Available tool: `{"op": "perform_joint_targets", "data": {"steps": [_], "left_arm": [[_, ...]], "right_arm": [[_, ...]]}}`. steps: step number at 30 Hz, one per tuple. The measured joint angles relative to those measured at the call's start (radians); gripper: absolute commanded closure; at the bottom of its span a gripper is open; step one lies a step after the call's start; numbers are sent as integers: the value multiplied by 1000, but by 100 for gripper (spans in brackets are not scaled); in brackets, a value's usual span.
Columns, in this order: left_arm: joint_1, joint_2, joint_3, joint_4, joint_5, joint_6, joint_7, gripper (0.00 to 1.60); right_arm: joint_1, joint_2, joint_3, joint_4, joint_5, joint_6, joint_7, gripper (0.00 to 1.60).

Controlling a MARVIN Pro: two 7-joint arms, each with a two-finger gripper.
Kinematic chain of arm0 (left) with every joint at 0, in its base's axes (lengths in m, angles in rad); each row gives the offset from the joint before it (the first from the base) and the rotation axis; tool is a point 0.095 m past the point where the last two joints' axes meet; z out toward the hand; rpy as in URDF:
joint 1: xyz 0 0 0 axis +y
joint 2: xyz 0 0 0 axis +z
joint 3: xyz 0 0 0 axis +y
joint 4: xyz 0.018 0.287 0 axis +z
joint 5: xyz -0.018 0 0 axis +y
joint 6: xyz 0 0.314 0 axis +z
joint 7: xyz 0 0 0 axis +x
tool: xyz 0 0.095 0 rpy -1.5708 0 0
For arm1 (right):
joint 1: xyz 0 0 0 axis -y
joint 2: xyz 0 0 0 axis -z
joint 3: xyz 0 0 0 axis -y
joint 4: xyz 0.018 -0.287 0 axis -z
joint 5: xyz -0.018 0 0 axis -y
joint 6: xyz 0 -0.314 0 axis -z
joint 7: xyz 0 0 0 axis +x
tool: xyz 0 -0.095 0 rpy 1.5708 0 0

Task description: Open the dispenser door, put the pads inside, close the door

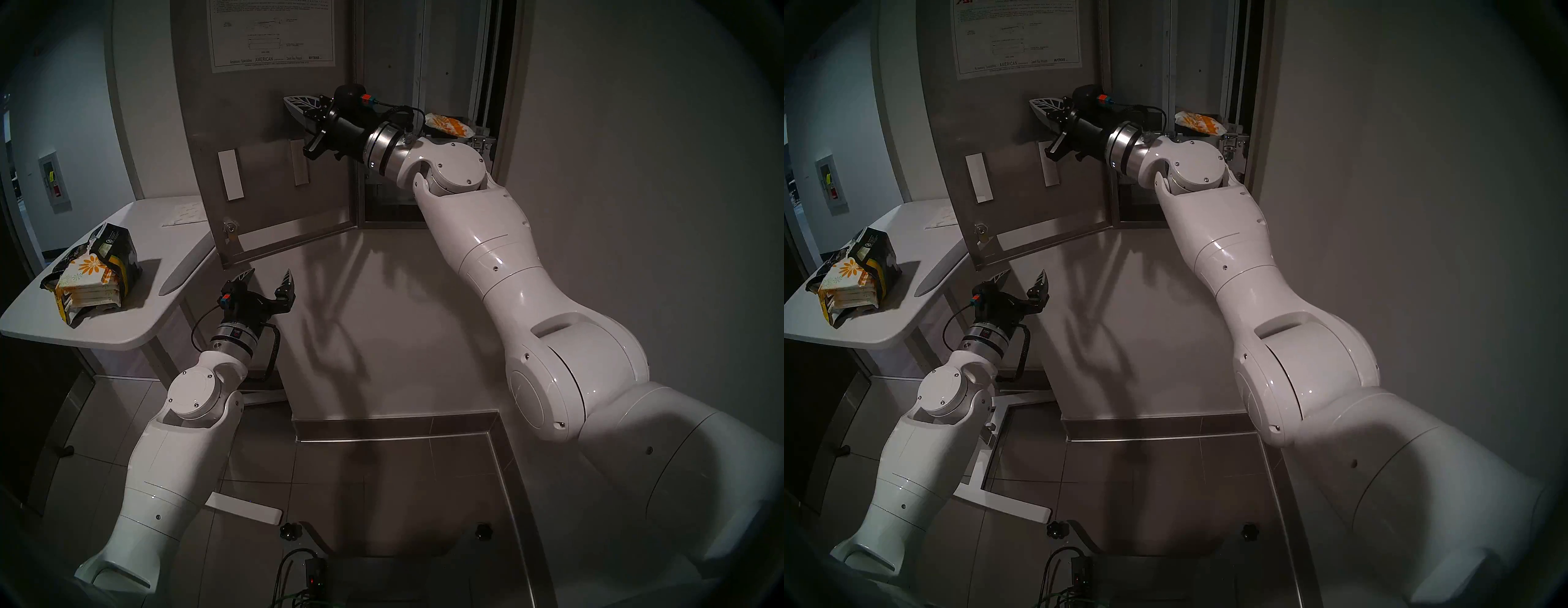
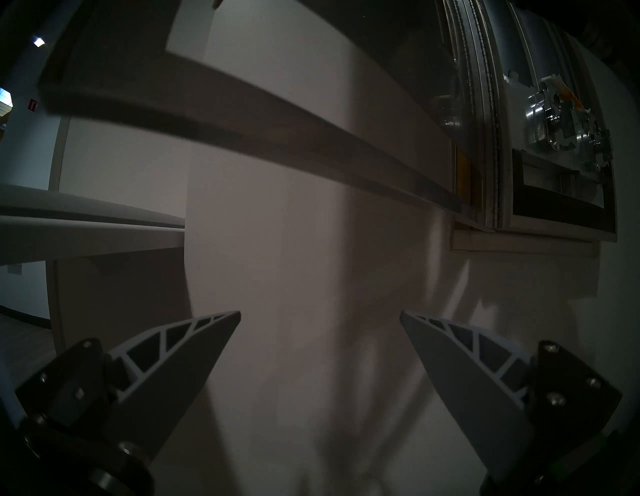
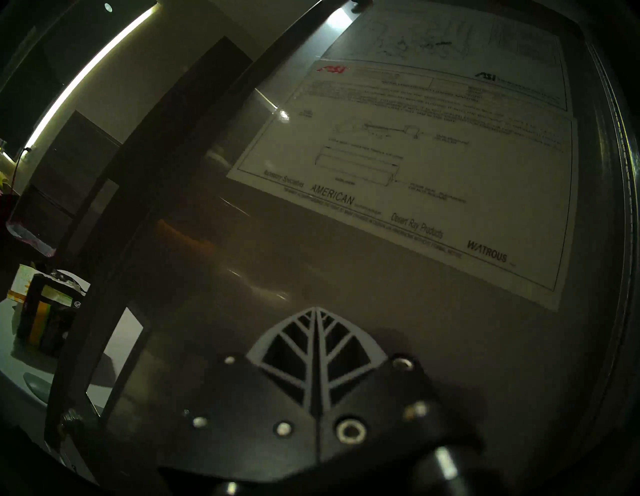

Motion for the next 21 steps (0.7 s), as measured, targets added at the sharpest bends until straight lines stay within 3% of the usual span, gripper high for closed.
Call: {"op": "perform_joint_targets", "data": {"steps": [21], "left_arm": [[0, -2, -1, 0, 2, 1, -1, 0]], "right_arm": [[33, -19, -62, 3, -157, 35, -153, 160]]}}
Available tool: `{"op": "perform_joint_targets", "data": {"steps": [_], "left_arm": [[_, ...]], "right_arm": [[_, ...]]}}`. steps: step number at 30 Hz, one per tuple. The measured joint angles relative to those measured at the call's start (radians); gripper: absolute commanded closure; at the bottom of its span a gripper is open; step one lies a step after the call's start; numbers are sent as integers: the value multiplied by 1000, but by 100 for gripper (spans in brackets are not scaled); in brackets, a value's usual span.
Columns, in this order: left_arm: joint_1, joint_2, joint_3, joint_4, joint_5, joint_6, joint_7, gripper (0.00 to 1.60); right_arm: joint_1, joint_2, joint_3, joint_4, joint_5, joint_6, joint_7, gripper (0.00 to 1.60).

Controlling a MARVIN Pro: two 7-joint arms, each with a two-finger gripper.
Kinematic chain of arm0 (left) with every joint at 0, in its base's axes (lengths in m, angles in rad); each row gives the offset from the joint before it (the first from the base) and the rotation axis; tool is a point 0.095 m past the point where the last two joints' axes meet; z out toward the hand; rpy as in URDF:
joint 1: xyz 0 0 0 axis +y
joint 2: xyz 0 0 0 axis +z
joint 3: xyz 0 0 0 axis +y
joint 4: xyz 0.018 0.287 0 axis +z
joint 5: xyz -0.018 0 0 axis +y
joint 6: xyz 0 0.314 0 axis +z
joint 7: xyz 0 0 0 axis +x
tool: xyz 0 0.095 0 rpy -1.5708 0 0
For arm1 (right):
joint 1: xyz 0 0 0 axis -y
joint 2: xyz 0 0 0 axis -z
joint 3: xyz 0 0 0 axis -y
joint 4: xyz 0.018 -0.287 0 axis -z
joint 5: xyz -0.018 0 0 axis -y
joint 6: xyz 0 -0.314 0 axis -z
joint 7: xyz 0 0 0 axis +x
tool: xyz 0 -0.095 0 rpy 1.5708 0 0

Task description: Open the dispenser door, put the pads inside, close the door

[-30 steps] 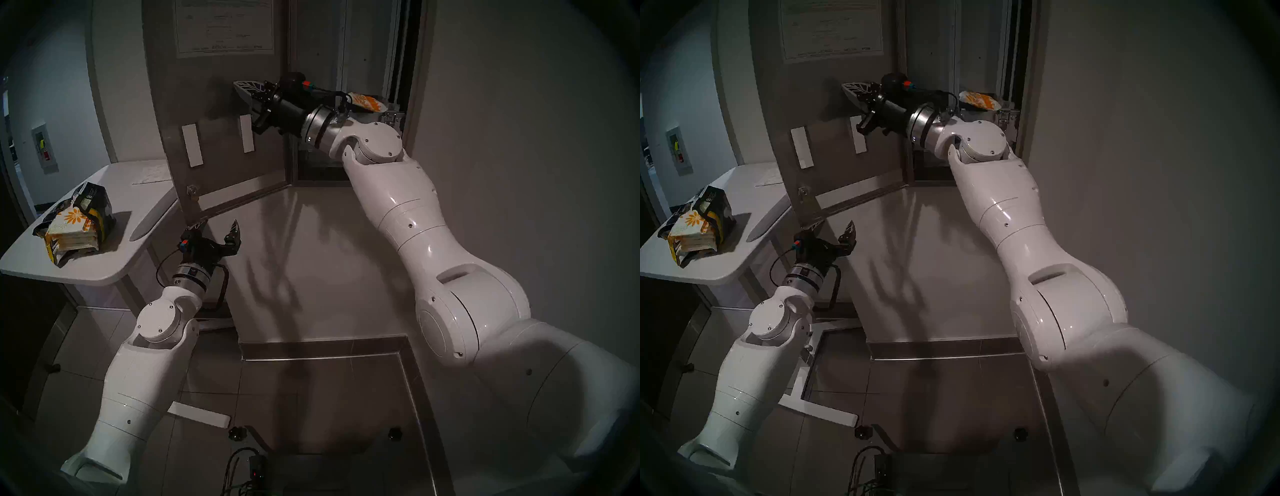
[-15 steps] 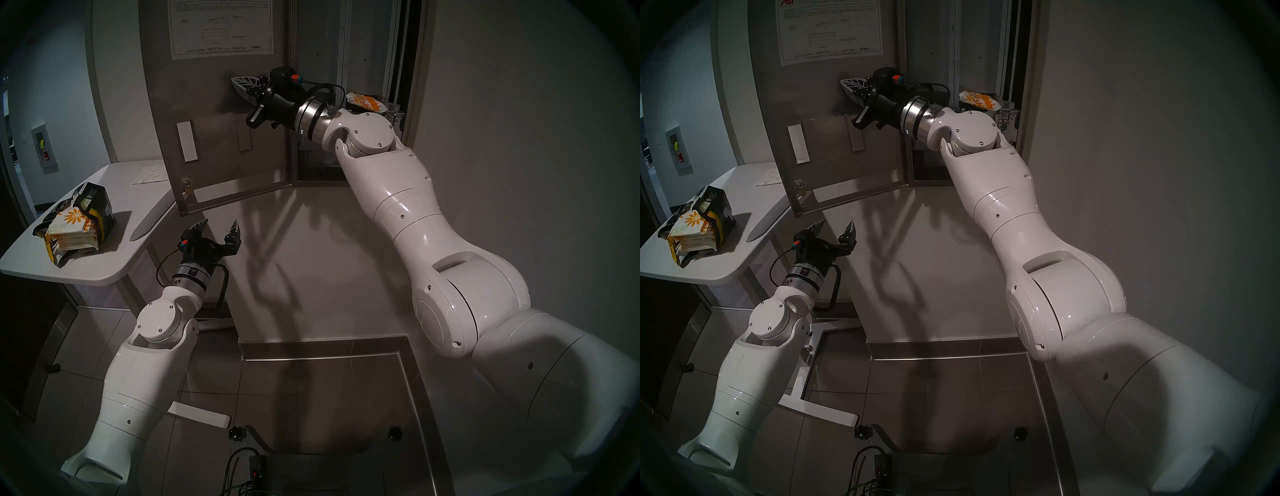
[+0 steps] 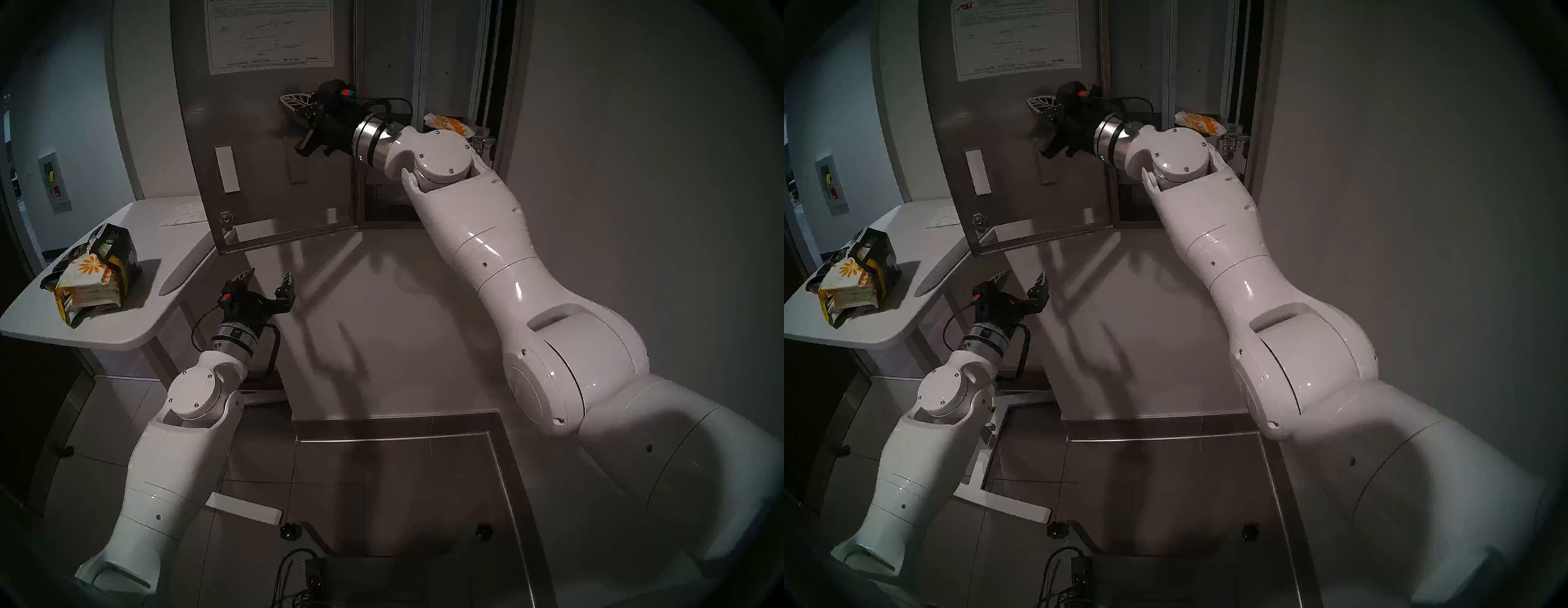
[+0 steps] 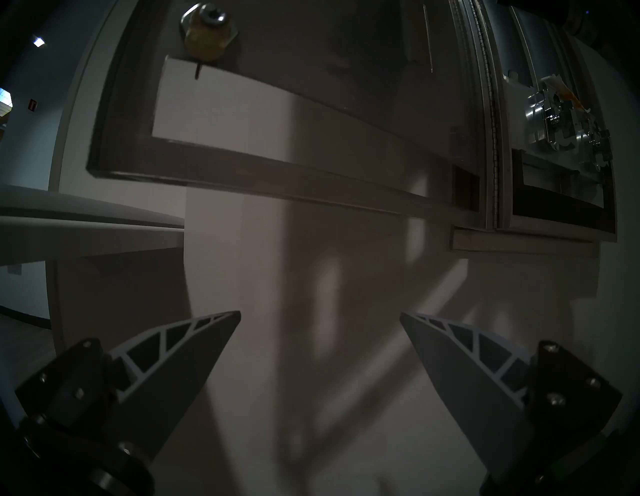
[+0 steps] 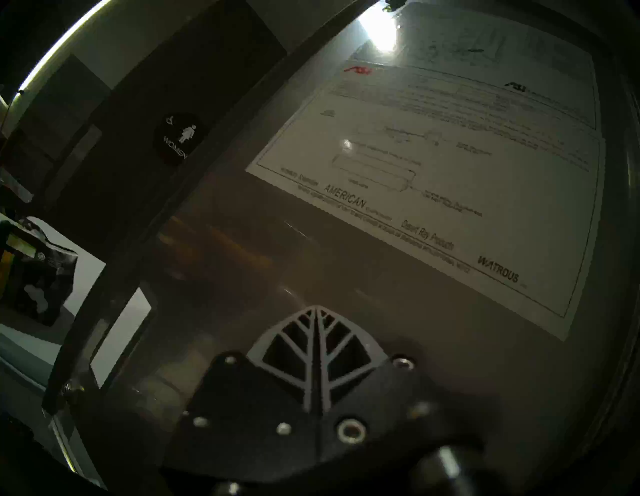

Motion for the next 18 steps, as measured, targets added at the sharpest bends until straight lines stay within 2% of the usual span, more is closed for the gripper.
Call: {"op": "perform_joint_targets", "data": {"steps": [6, 18], "left_arm": [[0, 0, 0, 0, 0, 0, 0, 0], [0, -1, -1, 0, 1, 1, -1, 0]], "right_arm": [[6, -10, -13, 7, -25, 12, -37, 160], [-6, -9, -34, -42, -67, 54, -74, 160]]}}
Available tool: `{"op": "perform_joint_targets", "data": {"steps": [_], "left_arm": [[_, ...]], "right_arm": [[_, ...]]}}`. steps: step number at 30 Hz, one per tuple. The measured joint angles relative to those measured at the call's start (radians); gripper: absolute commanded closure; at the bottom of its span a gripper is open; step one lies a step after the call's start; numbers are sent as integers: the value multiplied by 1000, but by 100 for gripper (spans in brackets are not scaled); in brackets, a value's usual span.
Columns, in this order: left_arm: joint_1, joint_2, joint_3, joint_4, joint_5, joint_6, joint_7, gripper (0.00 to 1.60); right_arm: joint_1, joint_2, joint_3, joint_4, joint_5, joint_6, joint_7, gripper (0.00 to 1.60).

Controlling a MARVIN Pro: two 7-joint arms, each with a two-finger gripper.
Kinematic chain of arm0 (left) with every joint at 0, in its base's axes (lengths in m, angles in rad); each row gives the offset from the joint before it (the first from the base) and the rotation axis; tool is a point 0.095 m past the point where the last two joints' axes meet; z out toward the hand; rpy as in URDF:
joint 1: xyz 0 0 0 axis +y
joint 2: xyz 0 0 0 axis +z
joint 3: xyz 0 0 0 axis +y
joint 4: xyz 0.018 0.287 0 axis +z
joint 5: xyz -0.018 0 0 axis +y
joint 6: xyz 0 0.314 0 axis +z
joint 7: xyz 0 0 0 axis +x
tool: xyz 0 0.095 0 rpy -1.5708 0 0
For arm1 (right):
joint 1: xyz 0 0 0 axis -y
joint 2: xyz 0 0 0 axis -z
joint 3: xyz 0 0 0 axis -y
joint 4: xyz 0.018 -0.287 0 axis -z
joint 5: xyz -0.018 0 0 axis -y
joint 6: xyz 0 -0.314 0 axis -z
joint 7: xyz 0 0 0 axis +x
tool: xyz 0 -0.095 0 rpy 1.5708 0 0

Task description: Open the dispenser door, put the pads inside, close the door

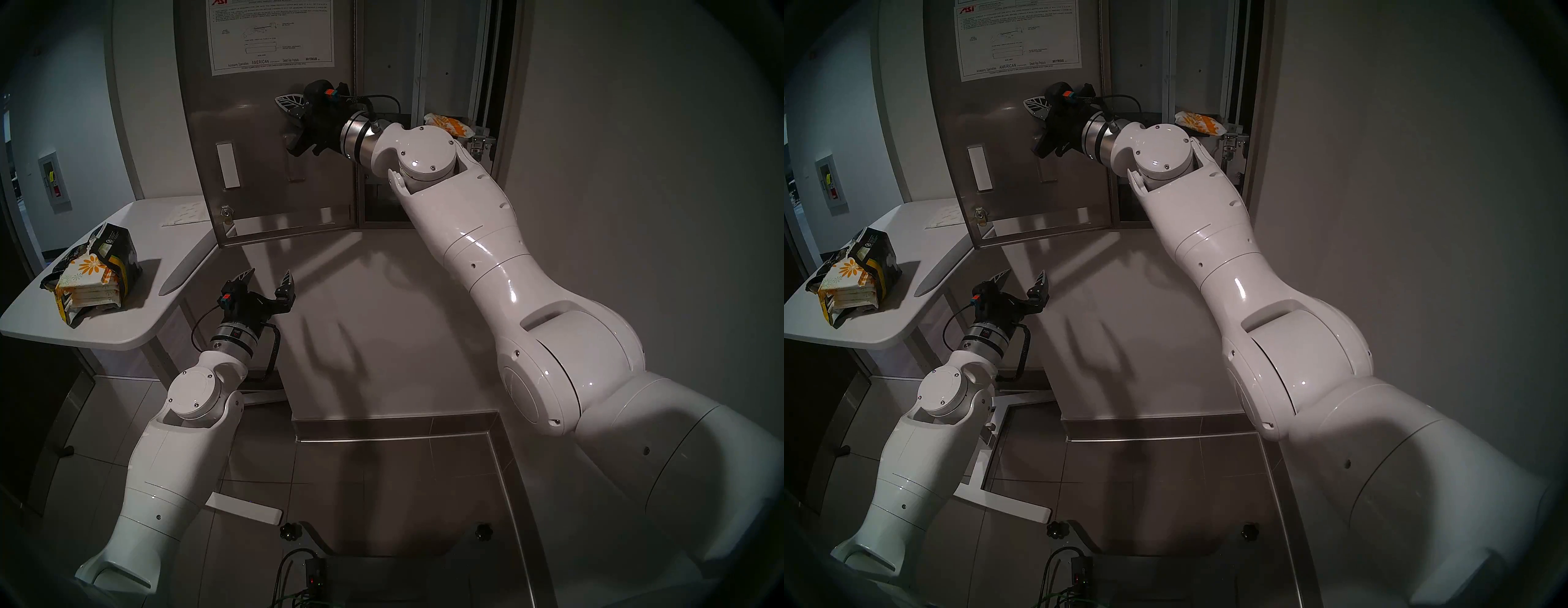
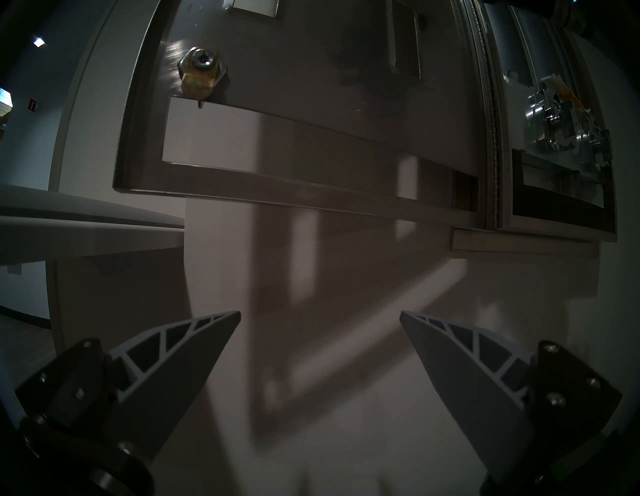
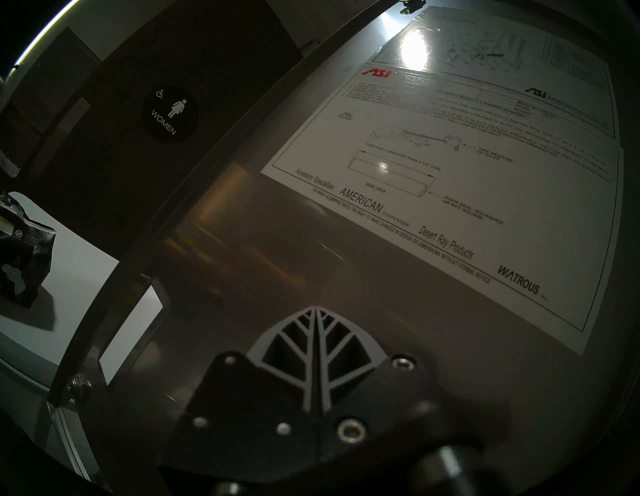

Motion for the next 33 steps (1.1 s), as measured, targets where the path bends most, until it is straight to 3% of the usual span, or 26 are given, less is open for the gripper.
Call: {"op": "perform_joint_targets", "data": {"steps": [7, 13, 19, 28, 33], "left_arm": [[0, -1, 0, 0, 0, 0, -1, 0], [0, -1, -1, 0, 1, 0, -1, 0], [0, -2, -1, 0, 1, 0, -2, 0], [0, -2, -2, 0, 2, 1, -2, 0], [0, -3, -2, 1, 2, 2, -3, 0]], "right_arm": [[-33, 17, 4, -76, 11, 36, 30, 160], [-72, 52, 23, -166, 56, 53, 125, 160], [-107, 91, 50, -249, 80, 90, 170, 160], [-164, 127, 70, -371, 86, 199, 178, 160], [-160, 120, 57, -364, 81, 224, 172, 160]]}}
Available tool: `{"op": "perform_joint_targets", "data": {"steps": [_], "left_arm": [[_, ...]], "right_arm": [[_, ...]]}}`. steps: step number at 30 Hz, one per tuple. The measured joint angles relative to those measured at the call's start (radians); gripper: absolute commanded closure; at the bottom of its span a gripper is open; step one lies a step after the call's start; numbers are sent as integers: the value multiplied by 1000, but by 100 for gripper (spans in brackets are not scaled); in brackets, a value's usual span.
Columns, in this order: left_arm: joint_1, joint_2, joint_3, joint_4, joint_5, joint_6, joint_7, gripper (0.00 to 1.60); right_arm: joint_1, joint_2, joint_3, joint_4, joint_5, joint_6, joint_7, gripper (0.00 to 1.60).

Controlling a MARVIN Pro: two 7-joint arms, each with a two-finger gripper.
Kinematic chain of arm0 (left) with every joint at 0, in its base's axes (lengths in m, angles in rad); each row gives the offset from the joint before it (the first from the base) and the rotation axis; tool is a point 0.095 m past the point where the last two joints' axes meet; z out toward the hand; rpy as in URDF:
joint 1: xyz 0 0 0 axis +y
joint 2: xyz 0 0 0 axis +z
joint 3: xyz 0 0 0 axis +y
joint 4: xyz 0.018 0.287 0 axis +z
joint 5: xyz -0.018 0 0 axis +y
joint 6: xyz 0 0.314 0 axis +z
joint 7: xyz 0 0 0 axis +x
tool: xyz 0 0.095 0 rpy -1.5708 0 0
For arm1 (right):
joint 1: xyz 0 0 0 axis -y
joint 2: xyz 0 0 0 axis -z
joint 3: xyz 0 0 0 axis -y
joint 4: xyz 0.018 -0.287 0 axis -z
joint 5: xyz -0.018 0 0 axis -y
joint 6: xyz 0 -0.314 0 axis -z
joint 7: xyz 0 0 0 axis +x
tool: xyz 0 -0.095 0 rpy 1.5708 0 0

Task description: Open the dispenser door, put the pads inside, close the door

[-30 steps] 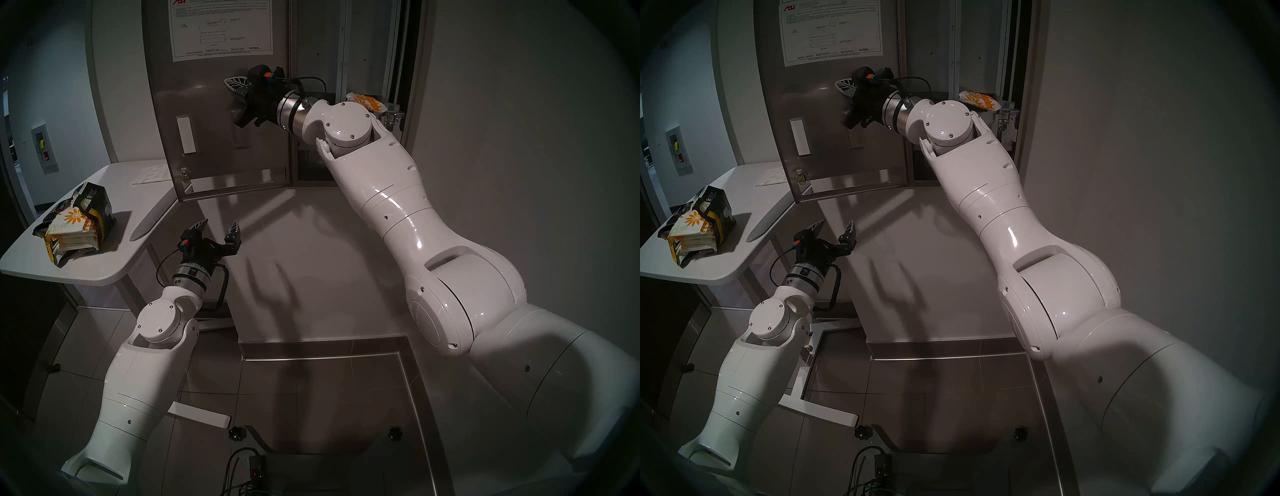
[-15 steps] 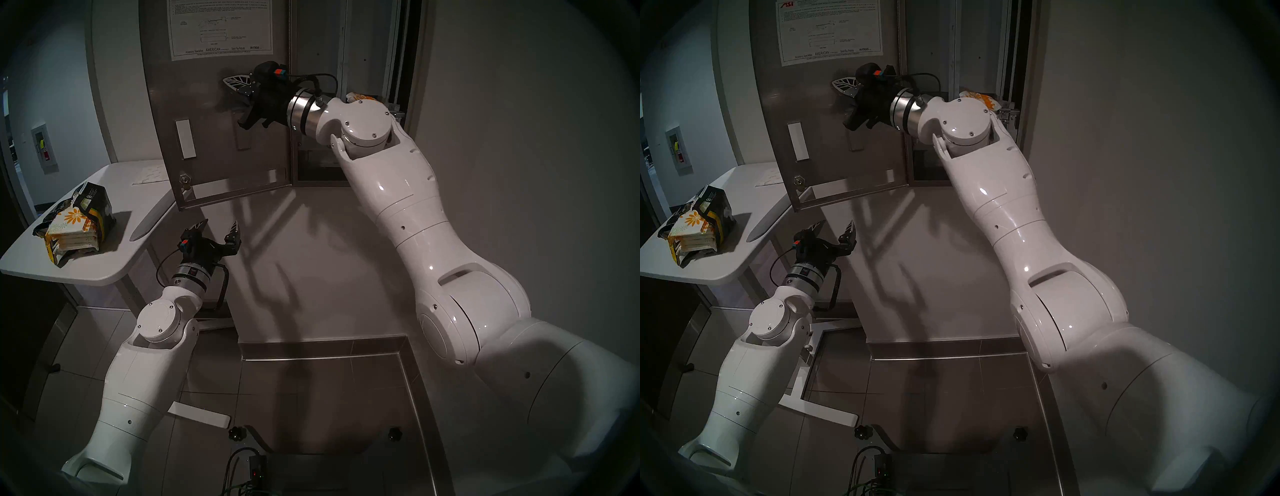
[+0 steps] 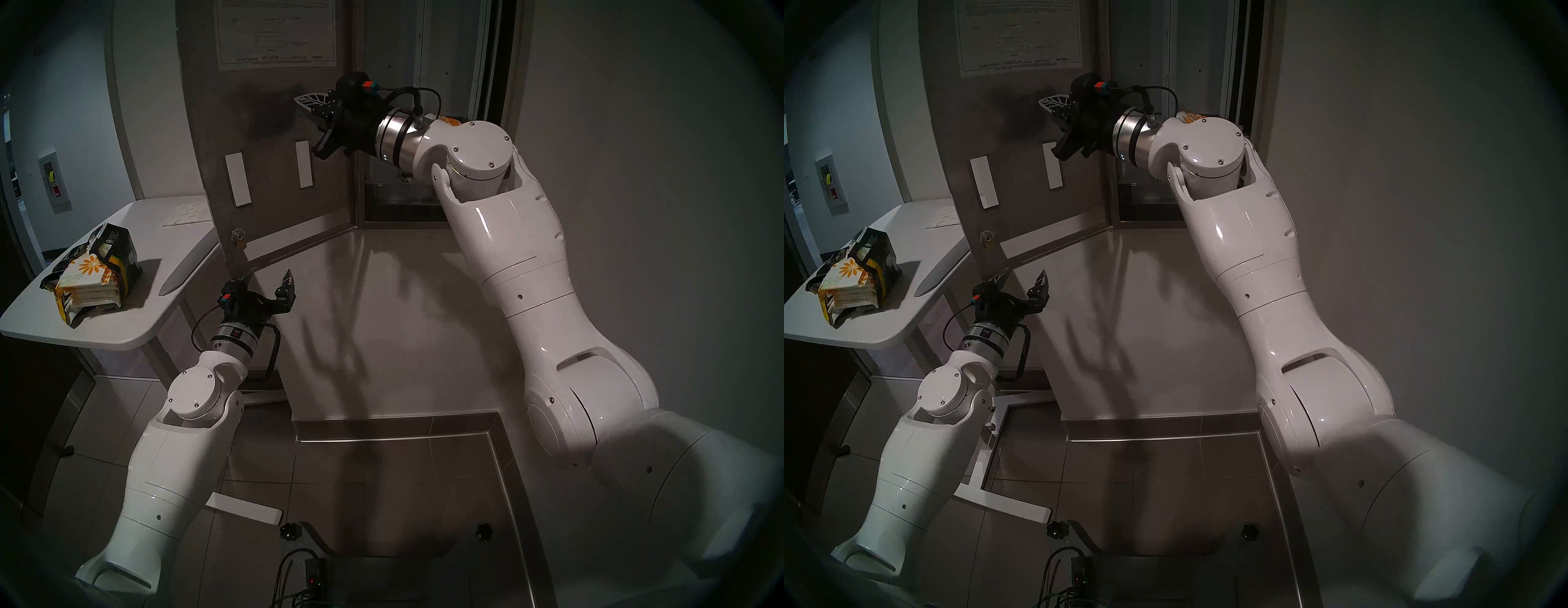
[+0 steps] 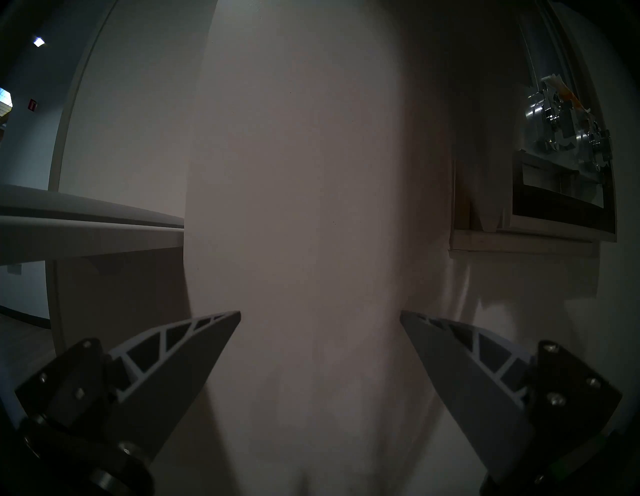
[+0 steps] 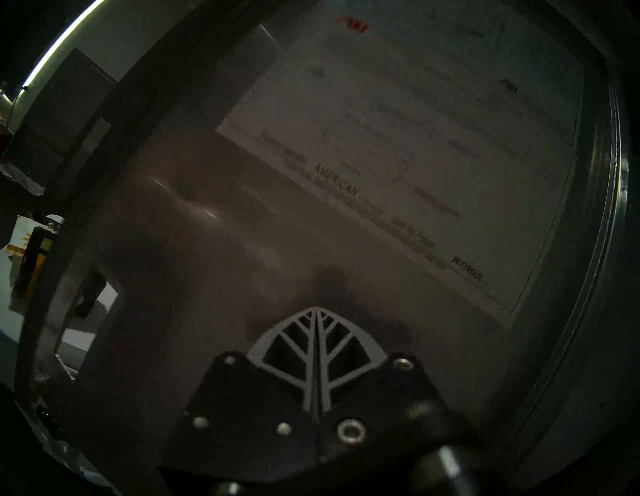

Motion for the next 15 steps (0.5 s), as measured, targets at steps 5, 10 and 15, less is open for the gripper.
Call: {"op": "perform_joint_targets", "data": {"steps": [5, 10, 15], "left_arm": [[0, 0, -1, 0, 0, 0, -1, 0], [0, -1, -1, 0, 1, 0, -1, 0], [0, -1, -2, 0, 1, 0, -2, 0]], "right_arm": [[36, -36, -28, 78, -15, 5, -17, 160], [76, -76, -42, 162, -38, 5, -60, 160], [122, -116, -52, 252, -74, -8, -118, 160]]}}
